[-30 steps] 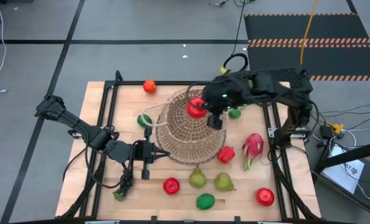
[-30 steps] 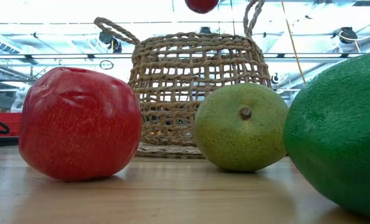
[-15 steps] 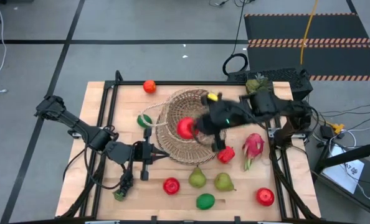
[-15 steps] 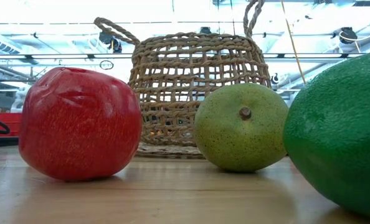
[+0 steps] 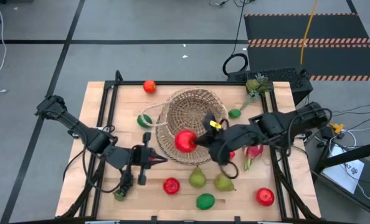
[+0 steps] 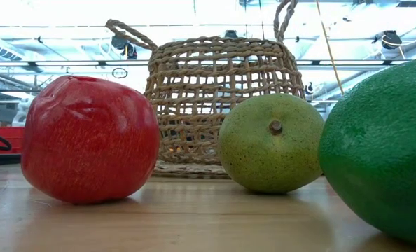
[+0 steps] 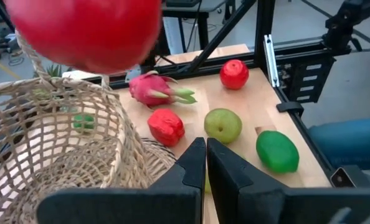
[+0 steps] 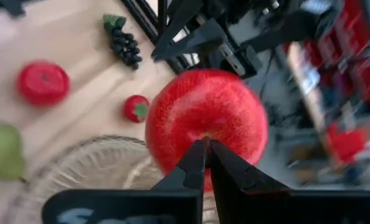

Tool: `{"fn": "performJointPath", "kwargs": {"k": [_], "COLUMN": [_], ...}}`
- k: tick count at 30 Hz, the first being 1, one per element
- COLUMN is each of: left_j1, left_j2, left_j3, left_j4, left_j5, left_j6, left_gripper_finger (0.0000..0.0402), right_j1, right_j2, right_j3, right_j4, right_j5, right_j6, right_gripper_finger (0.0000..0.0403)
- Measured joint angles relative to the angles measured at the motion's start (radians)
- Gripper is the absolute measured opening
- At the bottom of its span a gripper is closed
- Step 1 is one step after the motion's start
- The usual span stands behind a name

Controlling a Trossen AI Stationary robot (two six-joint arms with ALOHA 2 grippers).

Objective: Build produce basket
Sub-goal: Put the top right red apple into the basket

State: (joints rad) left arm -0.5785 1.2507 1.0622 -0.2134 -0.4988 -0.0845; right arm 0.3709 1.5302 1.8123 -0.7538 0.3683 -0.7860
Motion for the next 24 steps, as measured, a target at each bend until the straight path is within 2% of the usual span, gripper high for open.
{"fn": "performJointPath", "kwargs": {"k": [8, 12, 17, 24], "left_j1": [0.002, 0.002, 0.002, 0.002], "left_j2": [0.000, 0.000, 0.000, 0.000], "left_j3": [0.000, 0.000, 0.000, 0.000], "left_j4": [0.001, 0.002, 0.002, 0.002], "left_j5": [-0.001, -0.001, -0.001, -0.001], "left_j6": [0.001, 0.001, 0.004, 0.018], "left_gripper_finger": [0.0019, 0.0019, 0.0019, 0.0019], "right_j1": [-0.004, -0.004, -0.004, -0.004], "right_j2": [-0.206, -0.292, -0.357, -0.373], "right_j3": [-0.362, -0.524, -0.645, -0.659], "right_j4": [0.390, 0.588, 0.765, 0.780], "right_j5": [-0.001, -0.002, -0.002, -0.003], "right_j6": [-0.436, -0.585, -0.614, -0.587], "right_gripper_finger": [0.0006, 0.0006, 0.0006, 0.0006]}}
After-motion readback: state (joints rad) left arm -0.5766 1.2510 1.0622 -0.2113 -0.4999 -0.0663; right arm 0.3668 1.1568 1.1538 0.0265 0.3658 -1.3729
